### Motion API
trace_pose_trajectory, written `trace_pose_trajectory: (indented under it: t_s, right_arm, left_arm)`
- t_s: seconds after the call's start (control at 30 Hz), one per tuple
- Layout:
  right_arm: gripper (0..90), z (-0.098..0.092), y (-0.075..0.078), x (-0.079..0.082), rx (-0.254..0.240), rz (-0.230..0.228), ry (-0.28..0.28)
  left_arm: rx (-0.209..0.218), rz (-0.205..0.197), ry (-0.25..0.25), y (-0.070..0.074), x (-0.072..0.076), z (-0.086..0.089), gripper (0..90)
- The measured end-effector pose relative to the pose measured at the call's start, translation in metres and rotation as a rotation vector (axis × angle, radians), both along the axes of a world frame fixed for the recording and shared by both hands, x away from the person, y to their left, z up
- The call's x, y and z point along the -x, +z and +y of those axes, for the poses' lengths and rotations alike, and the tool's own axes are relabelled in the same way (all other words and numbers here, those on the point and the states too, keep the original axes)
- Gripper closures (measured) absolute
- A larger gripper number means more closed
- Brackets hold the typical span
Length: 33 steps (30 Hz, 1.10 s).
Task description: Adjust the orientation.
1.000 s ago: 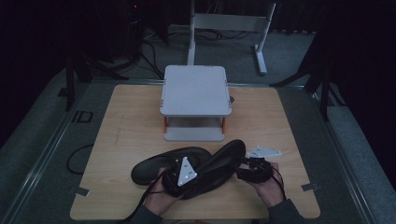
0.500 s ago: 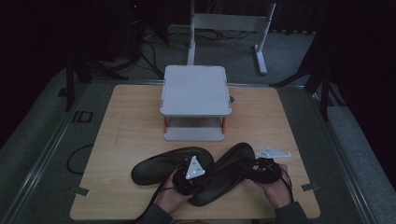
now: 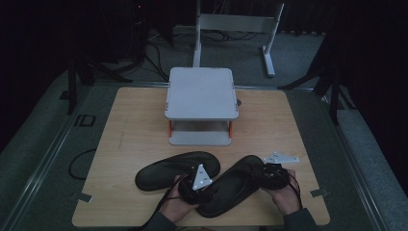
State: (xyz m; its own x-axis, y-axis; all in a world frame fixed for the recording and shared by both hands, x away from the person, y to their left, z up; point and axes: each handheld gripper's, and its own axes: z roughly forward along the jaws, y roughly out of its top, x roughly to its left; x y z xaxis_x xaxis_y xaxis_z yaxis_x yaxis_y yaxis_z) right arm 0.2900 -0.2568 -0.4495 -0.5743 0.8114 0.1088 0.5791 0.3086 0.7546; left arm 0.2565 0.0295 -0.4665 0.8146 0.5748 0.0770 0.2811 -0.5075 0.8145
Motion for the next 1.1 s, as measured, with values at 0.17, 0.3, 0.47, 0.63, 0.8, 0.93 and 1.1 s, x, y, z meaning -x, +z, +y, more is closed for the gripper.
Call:
trace_pose_trajectory:
  t_s: [0.17, 0.3, 0.47, 0.63, 0.8, 0.93, 1.1]
  right_arm:
    - [46.7, 0.000, 0.001, 0.001, 0.001, -0.004, -0.003]
    - [46.2, -0.001, 0.001, 0.000, -0.003, -0.004, -0.002]
    - [45.9, -0.002, 0.000, -0.001, -0.011, 0.002, 0.000]
    - [46.0, 0.000, -0.001, -0.003, -0.009, 0.010, 0.001]
    - [45.9, 0.004, -0.004, -0.005, -0.002, 0.014, 0.003]
    - [45.9, 0.002, -0.004, -0.006, -0.012, 0.018, 0.005]
    - [45.9, 0.002, -0.005, -0.006, -0.015, 0.017, 0.001]
  left_arm:
    - [0.008, -0.043, 0.085, 0.009, 0.001, 0.034, 45.9]
    - [0.004, -0.057, 0.150, 0.012, -0.002, 0.056, 45.6]
    - [-0.015, -0.031, 0.172, 0.005, -0.011, 0.064, 45.4]
    - [-0.029, -0.011, 0.146, -0.003, -0.017, 0.057, 45.5]
    - [-0.032, 0.006, 0.118, -0.007, -0.023, 0.048, 48.7]
    - [-0.023, 0.024, 0.099, -0.007, -0.024, 0.043, 57.6]
    - [-0.033, 0.034, 0.105, -0.005, -0.025, 0.041, 69.7]
